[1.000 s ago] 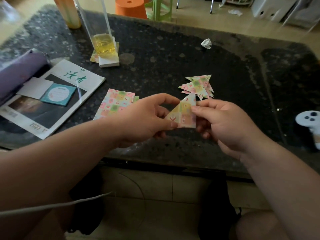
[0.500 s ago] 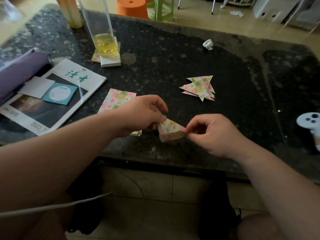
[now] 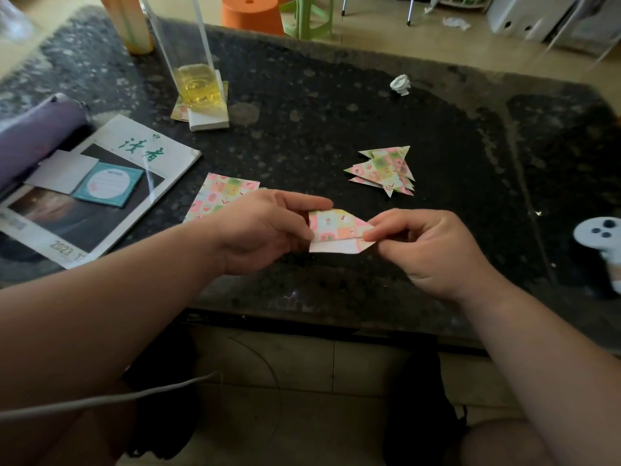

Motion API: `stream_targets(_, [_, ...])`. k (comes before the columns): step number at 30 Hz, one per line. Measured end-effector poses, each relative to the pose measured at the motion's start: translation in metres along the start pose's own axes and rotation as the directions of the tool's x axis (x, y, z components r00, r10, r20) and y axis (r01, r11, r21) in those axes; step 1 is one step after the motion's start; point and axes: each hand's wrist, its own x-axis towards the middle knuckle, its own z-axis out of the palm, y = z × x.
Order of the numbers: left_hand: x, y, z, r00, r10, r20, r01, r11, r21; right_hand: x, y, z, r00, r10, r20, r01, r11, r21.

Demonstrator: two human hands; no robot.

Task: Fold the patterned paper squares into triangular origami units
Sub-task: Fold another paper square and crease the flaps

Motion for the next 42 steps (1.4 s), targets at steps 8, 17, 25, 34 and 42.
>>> stream_targets(8, [-0.001, 0.001, -0.001, 0.991, 0.007, 0.135, 0.009, 0.994, -0.111, -0.001, 0.004, -0.001, 0.997, -0.081, -0.002, 0.081, 0.996, 0.037])
stream_targets(17, [0.004, 0.002, 0.008, 0.985, 0.125, -0.120, -0.093, 0.966, 0.240, 0.000, 0.012, -0.002, 0.979, -0.149, -0.142, 0.159, 0.985, 0.065])
stream_targets(25, [0.008, 0.000, 0.007, 0.927, 0.285, -0.243, -0.012, 0.670, 0.742, 0.004, 0.035, 0.010, 0.986, -0.019, 0.168, 0.079, 0.930, -0.360])
stream_targets(34, [0.029, -0.034, 0.005, 0.911, 0.384, -0.148, 0.081, 0.185, 0.979, 0.011, 0.051, 0.031, 0.964, 0.133, 0.229, 0.011, 0.844, -0.537])
stream_targets(42, [0.012, -0.029, 0.017, 0.988, 0.143, -0.060, -0.002, 0.403, 0.915, 0.017, 0.049, 0.030, 0.953, 0.161, 0.255, 0.002, 0.842, -0.539])
